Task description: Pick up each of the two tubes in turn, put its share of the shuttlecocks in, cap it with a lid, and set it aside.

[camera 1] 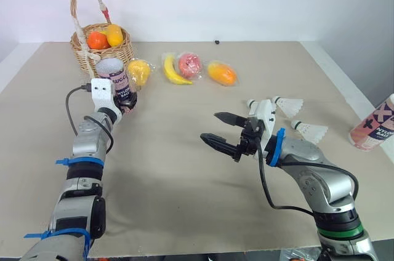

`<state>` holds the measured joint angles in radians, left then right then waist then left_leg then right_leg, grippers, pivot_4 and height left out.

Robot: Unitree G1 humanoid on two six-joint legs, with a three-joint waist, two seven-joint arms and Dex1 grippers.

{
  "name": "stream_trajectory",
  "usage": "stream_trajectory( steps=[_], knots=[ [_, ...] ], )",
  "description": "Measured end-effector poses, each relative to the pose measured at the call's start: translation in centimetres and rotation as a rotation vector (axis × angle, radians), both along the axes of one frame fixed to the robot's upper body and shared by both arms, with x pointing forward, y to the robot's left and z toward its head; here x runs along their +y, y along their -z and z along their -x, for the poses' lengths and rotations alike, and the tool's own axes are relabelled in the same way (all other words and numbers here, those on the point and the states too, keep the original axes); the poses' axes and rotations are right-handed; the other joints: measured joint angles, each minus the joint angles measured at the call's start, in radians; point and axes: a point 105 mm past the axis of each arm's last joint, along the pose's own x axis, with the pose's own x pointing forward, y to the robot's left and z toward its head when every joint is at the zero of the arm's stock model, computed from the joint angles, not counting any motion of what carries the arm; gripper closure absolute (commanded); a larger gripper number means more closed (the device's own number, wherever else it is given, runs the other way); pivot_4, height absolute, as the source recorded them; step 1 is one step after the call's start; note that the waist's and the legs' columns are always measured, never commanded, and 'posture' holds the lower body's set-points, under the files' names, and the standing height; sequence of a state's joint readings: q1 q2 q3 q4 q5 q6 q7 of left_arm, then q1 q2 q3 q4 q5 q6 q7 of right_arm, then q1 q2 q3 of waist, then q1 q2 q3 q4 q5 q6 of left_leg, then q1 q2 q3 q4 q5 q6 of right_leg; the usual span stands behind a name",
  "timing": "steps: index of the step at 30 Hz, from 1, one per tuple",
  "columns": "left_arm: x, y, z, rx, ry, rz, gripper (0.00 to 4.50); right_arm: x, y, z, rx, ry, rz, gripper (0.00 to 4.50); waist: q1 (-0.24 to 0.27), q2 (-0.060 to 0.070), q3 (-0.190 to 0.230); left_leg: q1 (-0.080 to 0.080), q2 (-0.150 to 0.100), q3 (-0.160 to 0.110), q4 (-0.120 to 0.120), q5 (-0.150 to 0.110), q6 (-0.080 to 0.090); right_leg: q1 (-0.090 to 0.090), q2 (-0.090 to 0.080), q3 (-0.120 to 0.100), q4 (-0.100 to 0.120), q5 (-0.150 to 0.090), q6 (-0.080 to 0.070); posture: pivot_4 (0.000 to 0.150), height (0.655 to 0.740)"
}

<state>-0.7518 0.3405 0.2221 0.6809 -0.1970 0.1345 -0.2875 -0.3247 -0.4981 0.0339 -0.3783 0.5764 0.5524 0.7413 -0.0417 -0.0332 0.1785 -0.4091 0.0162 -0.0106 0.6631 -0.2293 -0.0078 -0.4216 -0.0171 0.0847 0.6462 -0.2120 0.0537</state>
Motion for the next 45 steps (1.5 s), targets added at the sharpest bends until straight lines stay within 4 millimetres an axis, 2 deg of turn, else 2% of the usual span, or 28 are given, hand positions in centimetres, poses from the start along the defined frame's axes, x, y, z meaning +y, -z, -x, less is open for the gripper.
stream_trajectory(
  steps=[5, 8, 11, 12, 14, 20, 25, 28, 30, 32, 33, 37, 42, 45],
  knots=[
    [0.2, 1.0, -0.3, 0.022, -0.011, 0.009, 0.00, -0.1, 0.1, 0.0, 0.007, 0.006, 0.003, 0.07, 0.000, 0.000, 0.000, 0.000, 0.000, 0.000, 0.000, 0.000, 0.000, 0.000, 0.000, 0.000, 0.000, 0.000, 0.000, 0.150, 0.7298],
    [0.2, 0.9, -0.6, 0.015, -0.014, 0.013, 0.00, -0.1, 0.1, 0.0, 0.008, 0.006, 0.003, 0.07, 0.000, 0.000, 0.000, -0.001, -0.001, -0.001, 0.000, 0.000, 0.000, 0.000, 0.000, 0.000, 0.000, 0.000, 0.000, 0.150, 0.7298],
    [0.1, 0.6, -0.9, -0.002, -0.015, 0.014, 0.74, -0.1, 0.1, 0.0, 0.008, 0.007, 0.006, 0.00, 0.000, 0.000, 0.000, -0.001, -0.001, -0.001, 0.000, 0.000, 0.000, 0.000, 0.000, 0.000, 0.000, 0.000, 0.000, 0.150, 0.7298],
    [0.1, 0.5, -0.9, -0.008, -0.017, 0.014, 1.20, -0.2, 0.1, 0.0, 0.008, 0.007, 0.007, 0.00, 0.000, 0.000, 0.000, -0.001, -0.001, -0.001, 0.000, 0.000, 0.000, 0.000, 0.000, 0.000, 0.000, 0.000, 0.000, 0.150, 0.7298],
    [0.1, 0.4, -1.0, -0.013, -0.019, 0.015, 1.50, -0.2, 0.2, 0.0, 0.008, 0.007, 0.007, 0.00, 0.000, 0.000, 0.000, -0.001, -0.001, -0.002, 0.000, 0.000, 0.000, 0.000, 0.000, 0.000, 0.000, 0.000, 0.000, 0.150, 0.7298],
    [0.1, -0.2, -1.0, -0.053, -0.019, 0.005, 1.50, -0.2, 0.2, 0.0, 0.012, 0.007, 0.009, 0.00, 0.000, 0.000, 0.000, -0.002, -0.002, -0.003, 0.000, 0.000, 0.000, 0.000, -0.001, 0.000, 0.000, 0.000, 0.000, 0.150, 0.7298],
    [0.3, -0.8, -0.5, -0.083, 0.019, -0.072, 1.50, -0.2, 0.2, 0.0, 0.013, 0.008, 0.013, 0.00, -0.001, 0.000, 0.000, -0.003, -0.002, -0.003, 0.000, 0.000, 0.000, -0.001, -0.001, 0.000, 0.000, 0.001, -0.001, 0.150, 0.7298],
    [-0.7, -2.4, 0.5, -0.138, 0.193, -0.166, 1.50, -1.3, 0.2, 0.4, 0.019, 0.025, 0.032, 0.00, 0.000, 0.000, 0.000, -0.005, -0.003, -0.005, 0.000, 0.000, 0.000, -0.002, -0.001, -0.001, 0.000, 0.001, -0.001, 0.150, 0.7298],
    [-2.5, -3.7, 1.8, -0.165, 0.393, -0.225, 1.50, -2.8, -0.7, 0.6, 0.010, 0.057, 0.035, 0.00, 0.006, 0.000, 0.000, -0.006, -0.004, -0.006, 0.000, 0.000, -0.001, -0.002, -0.003, -0.002, 0.000, 0.000, 0.000, 0.150, 0.7298],
    [-3.6, -4.1, 2.5, -0.168, 0.493, -0.250, 1.50, -3.3, -1.2, 0.9, 0.000, 0.062, 0.029, 0.00, 0.006, 0.000, 0.000, -0.006, -0.005, -0.006, 0.000, 0.000, -0.001, -0.002, -0.004, -0.002, 0.000, 0.000, 0.000, 0.150, 0.7298],
    [-5.0, -3.9, 4.3, -0.146, 0.676, -0.359, 1.50, -3.9, -1.3, 1.9, 0.008, 0.065, 0.043, 0.00, 0.006, 0.000, 0.000, -0.008, -0.005, -0.007, 0.000, 0.000, -0.001, -0.003, -0.004, -0.002, 0.000, -0.001, 0.000, 0.150, 0.7298],
    [-6.0, -2.3, 7.2, -0.057, 0.944, -0.560, 1.50, -5.6, -1.2, 2.5, 0.021, 0.152, 0.081, 0.00, 0.006, 0.000, 0.000, -0.007, -0.003, -0.007, 0.000, 0.000, -0.001, -0.003, -0.003, -0.003, 0.000, -0.002, -0.002, 0.150, 0.7298],
    [-6.3, -0.7, 9.3, 0.023, 1.121, -0.671, 1.50, -6.3, -0.7, 3.2, 0.033, 0.240, 0.093, 0.00, 0.006, 0.000, 0.000, -0.007, -0.001, -0.008, 0.001, 0.000, -0.001, -0.003, 0.000, -0.005, 0.001, -0.003, -0.002, 0.150, 0.7298],
    [-6.9, -0.6, 10.1, 0.033, 1.200, -0.702, 1.50, -6.9, -0.7, 2.6, 0.018, 0.358, 0.071, 0.00, 0.006, 0.000, 0.000, -0.007, 0.000, -0.007, 0.003, 0.001, 0.000, -0.003, 0.001, -0.005, 0.001, -0.003, 0.000, 0.150, 0.7298]
  ],
)
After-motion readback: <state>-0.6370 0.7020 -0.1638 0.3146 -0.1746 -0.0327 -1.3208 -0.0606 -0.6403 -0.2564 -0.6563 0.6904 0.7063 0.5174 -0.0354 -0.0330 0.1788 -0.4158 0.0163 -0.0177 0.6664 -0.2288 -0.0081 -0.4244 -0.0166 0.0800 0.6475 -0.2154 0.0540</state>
